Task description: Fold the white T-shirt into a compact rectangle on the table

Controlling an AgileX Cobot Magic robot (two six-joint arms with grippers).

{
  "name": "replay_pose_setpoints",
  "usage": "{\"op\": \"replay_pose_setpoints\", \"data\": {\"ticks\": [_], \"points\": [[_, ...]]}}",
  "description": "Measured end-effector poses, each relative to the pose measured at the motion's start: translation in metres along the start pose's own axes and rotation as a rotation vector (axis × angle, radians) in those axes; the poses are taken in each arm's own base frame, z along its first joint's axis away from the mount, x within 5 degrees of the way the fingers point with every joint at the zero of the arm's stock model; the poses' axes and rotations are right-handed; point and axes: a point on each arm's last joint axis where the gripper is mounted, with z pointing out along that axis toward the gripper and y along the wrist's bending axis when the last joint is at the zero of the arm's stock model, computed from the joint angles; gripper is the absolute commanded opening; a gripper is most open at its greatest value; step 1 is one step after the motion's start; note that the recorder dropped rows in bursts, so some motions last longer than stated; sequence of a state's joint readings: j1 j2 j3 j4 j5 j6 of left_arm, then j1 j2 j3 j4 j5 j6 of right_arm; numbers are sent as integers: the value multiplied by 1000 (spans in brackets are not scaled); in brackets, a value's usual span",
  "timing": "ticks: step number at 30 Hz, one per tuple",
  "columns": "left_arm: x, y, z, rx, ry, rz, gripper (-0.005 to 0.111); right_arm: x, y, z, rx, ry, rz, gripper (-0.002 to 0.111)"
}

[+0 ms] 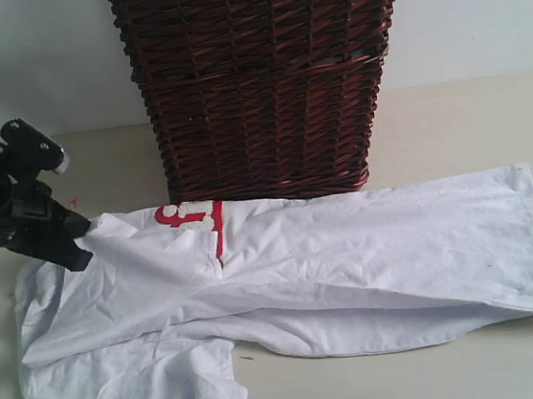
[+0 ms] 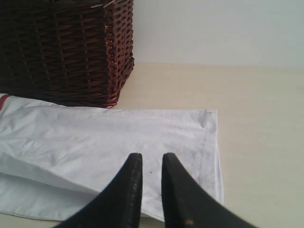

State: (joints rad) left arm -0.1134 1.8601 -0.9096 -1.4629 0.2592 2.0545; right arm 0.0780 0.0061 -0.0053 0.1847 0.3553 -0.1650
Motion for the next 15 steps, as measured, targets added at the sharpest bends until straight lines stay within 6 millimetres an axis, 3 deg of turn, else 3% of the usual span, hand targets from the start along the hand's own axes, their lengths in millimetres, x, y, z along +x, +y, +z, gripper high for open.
{"op": "replay_pose_setpoints", "data": {"ticks": [3,9,12,15], "points": [[4,-1,5,13,15,9,14,0,0,0,0,0,0,16],[2,-6,4,70,-8,51,75,0,0,0,0,0,0,16],[2,-7,4,79,-10,53,78,0,0,0,0,0,0,16],[0,-5,1,73,-18,61,71,0,0,0,0,0,0,16]]}}
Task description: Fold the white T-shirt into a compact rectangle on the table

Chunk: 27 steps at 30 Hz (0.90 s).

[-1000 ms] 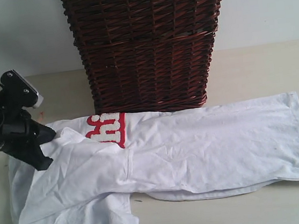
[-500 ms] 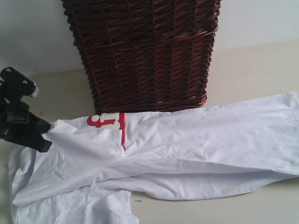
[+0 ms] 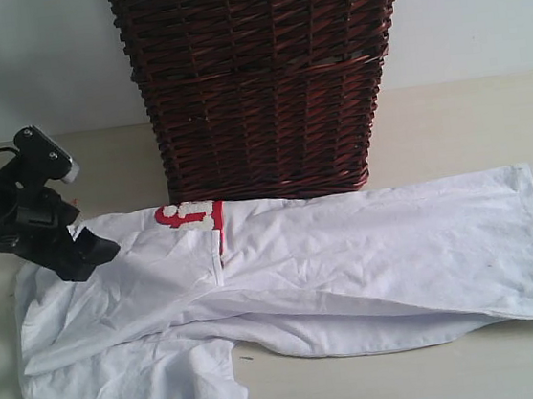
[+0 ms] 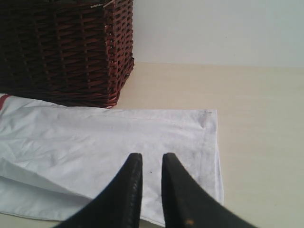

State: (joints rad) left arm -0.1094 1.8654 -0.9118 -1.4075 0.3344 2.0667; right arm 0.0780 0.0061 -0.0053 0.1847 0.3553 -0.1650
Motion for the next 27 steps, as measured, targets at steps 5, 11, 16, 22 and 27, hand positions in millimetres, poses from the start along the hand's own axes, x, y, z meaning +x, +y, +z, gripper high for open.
{"op": "replay_pose_setpoints", "data": {"ticks": [5,11,16,22,27], "points": [[-16,-2,-34,96,-91,143,58,0,0,0,0,0,0,16],[1,-40,-83,666,-58,443,55,0,0,0,0,0,0,16],[34,-54,-89,808,61,463,55,0,0,0,0,0,0,16],[66,-89,-98,901,82,463,55,0,0,0,0,0,0,16],[74,-100,-91,808,124,504,55,0,0,0,0,0,0,16]]}}
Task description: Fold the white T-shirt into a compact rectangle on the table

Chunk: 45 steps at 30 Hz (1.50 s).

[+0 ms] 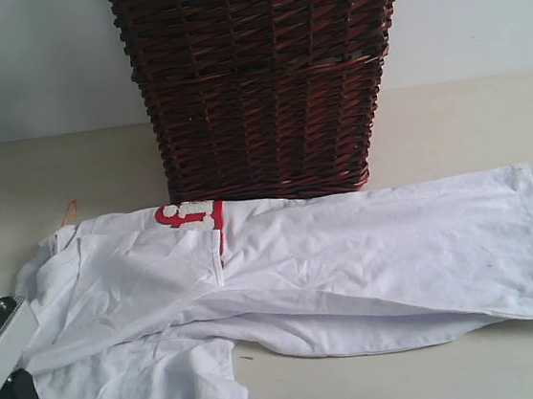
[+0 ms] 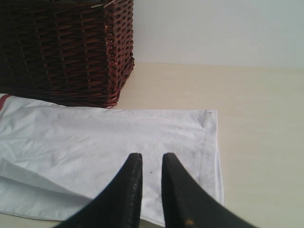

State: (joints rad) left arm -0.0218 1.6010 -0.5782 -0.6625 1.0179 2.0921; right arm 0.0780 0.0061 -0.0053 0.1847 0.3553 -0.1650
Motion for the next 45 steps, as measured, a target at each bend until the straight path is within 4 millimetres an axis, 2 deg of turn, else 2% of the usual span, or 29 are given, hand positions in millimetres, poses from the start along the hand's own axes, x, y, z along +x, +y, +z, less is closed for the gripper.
{"op": "replay_pose_setpoints", "data": {"ticks": [4,9,15,18,20,22,24,30,36,39,40,43,45], "points": [[-7,7,8,-80,28,17,55,0,0,0,0,0,0,16],[-19,6,17,-86,18,35,55,0,0,0,0,0,0,16],[-14,-1,30,-107,63,28,52,0,0,0,0,0,0,16],[-9,-3,36,-112,72,-8,38,0,0,0,0,0,0,16],[-7,-1,39,-136,69,-46,24,0,0,0,0,0,0,16],[-7,1,40,-167,60,-78,5,0,0,0,0,0,0,16],[-7,3,40,-190,55,-99,0,0,0,0,0,0,0,16],[-8,4,38,-215,61,-92,0,0,0,0,0,0,0,16],[-17,6,24,-252,29,-59,1,0,0,0,0,0,0,16],[-21,3,23,-216,-2,-51,15,0,0,0,0,0,0,16],[-21,1,23,-196,-13,-50,24,0,0,0,0,0,0,16],[-26,-7,24,-100,-57,-37,40,0,0,0,0,0,0,16],[-28,-12,24,-53,-80,-31,42,0,0,0,0,0,0,16]]}}
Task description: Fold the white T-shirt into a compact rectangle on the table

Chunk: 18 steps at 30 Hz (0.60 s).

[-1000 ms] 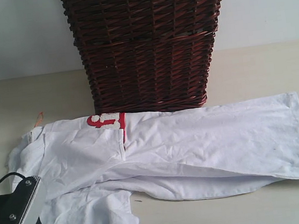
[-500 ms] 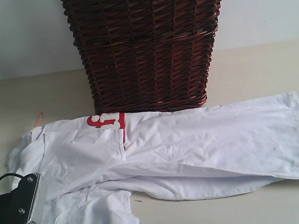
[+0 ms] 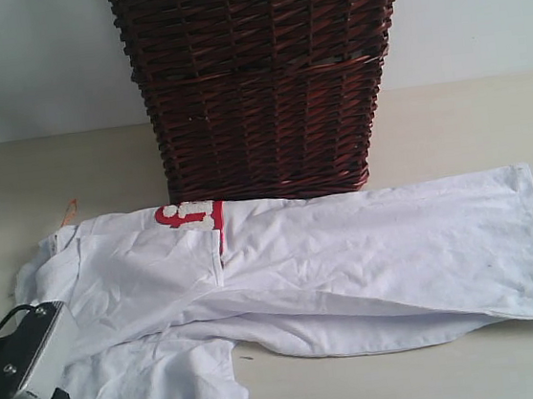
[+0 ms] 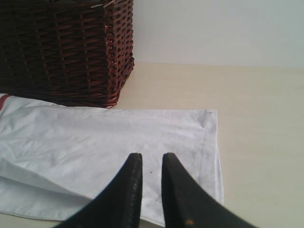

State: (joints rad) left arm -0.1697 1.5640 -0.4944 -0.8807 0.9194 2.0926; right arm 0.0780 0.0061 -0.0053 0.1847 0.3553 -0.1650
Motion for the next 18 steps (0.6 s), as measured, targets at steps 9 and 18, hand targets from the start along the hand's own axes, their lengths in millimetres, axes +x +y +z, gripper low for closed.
{"op": "replay_pose_setpoints", "data": {"ticks": [9,18], "points": [[9,7,14,-110,80,-38,42,0,0,0,0,0,0,16],[7,17,29,-202,155,-38,38,0,0,0,0,0,0,16]]}}
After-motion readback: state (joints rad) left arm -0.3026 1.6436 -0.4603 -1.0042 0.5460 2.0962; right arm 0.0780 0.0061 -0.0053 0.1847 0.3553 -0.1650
